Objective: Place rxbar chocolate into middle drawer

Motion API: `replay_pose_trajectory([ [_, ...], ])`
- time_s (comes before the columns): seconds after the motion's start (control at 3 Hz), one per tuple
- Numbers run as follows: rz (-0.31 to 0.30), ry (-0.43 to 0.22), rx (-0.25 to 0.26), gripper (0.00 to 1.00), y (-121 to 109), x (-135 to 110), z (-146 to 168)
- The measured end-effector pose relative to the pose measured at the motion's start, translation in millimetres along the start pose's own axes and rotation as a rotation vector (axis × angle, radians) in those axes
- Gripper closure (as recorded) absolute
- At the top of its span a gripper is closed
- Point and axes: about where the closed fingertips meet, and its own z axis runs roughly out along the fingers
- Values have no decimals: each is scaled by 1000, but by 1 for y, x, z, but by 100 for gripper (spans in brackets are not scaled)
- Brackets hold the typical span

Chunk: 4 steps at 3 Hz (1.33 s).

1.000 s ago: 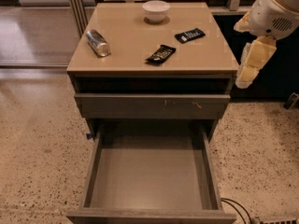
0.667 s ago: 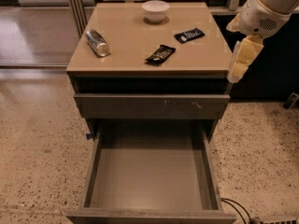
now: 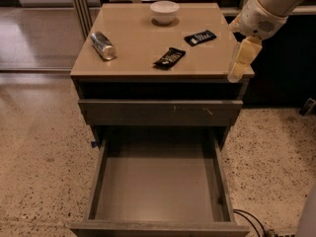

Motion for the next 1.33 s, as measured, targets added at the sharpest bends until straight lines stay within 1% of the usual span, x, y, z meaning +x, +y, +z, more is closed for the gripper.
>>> replay_pose_trajectory([
  [0.33,-16,-32,2,0,-16,-6,8],
  [0.67,-60,-69,-8,0,-39,-24,21],
  [1.0,-118,-94,-17,0,-62,-47,37],
  [1.33,-174,-117,-23,0,-78,-73,56],
])
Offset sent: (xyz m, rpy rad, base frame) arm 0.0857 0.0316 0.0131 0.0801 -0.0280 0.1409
